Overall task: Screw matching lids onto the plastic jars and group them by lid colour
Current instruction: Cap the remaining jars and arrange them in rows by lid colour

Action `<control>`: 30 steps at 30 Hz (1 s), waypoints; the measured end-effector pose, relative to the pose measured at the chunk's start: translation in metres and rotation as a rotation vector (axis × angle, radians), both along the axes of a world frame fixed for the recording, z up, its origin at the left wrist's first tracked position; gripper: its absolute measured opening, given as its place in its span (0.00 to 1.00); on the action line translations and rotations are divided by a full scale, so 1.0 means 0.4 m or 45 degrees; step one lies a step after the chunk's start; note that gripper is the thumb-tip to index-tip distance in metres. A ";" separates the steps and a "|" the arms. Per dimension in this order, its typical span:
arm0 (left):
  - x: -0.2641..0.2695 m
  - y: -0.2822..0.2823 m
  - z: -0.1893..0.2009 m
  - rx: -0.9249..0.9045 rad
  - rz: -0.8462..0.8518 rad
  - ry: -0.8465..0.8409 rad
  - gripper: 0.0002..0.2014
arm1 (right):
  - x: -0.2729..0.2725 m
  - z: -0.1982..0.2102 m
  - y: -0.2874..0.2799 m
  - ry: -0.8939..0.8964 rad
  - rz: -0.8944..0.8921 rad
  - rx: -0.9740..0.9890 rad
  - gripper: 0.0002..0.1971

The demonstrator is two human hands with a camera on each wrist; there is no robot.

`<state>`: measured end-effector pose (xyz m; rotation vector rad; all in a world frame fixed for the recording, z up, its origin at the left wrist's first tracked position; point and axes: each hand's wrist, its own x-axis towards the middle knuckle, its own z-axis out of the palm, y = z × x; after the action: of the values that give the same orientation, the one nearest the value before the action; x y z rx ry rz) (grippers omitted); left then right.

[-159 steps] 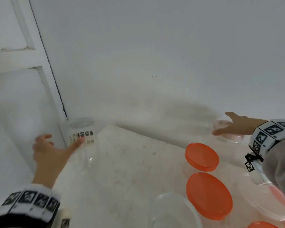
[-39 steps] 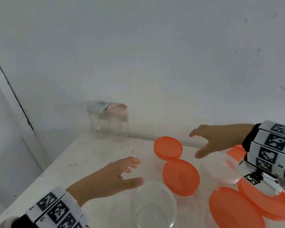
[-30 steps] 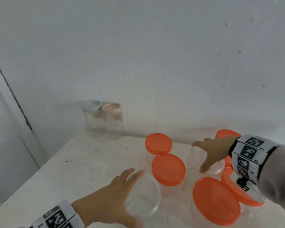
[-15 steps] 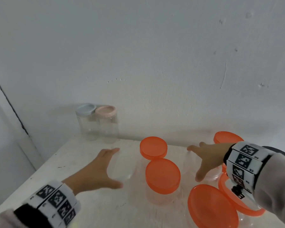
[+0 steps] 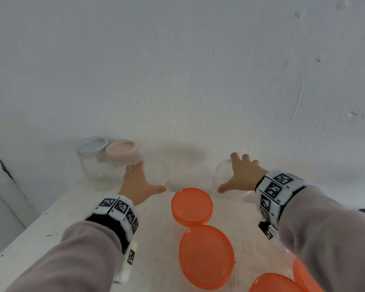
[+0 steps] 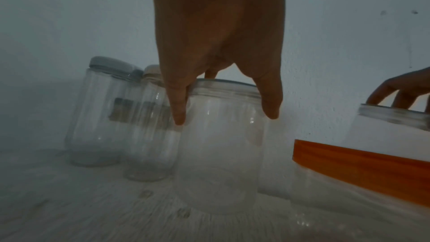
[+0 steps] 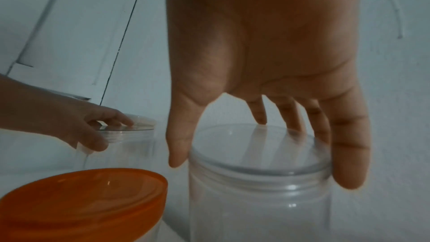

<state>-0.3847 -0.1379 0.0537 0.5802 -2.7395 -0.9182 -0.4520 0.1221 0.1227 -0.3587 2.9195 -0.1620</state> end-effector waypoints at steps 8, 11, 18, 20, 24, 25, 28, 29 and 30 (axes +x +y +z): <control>-0.076 0.011 -0.030 0.008 0.048 -0.027 0.54 | -0.046 -0.010 -0.144 -0.020 0.065 -0.093 0.50; -0.087 0.013 -0.045 0.023 0.048 0.004 0.52 | -0.054 -0.017 -0.191 -0.034 0.101 -0.106 0.49; -0.079 0.011 -0.062 -0.114 0.111 0.105 0.44 | -0.055 -0.042 -0.265 -0.018 0.165 -0.101 0.45; -0.075 0.009 -0.066 -0.164 0.115 0.120 0.43 | -0.058 -0.048 -0.271 -0.029 0.160 -0.102 0.44; -0.073 0.003 -0.073 -0.209 0.082 0.124 0.41 | -0.065 -0.051 -0.270 -0.040 0.160 -0.086 0.44; -0.072 0.003 -0.074 -0.202 0.075 0.129 0.41 | -0.066 -0.051 -0.269 -0.044 0.162 -0.084 0.44; -0.073 -0.001 -0.071 -0.204 0.056 0.109 0.41 | -0.067 -0.053 -0.270 -0.052 0.165 -0.076 0.43; -0.073 -0.002 -0.069 -0.201 0.045 0.093 0.41 | -0.066 -0.055 -0.270 -0.051 0.170 -0.072 0.43; -0.072 -0.004 -0.068 -0.196 0.034 0.073 0.41 | -0.066 -0.057 -0.270 -0.050 0.179 -0.069 0.43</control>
<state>-0.4134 -0.1393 0.0265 0.5519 -2.7134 -0.6987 -0.4783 0.0141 0.1001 -0.5606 2.8434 -0.2243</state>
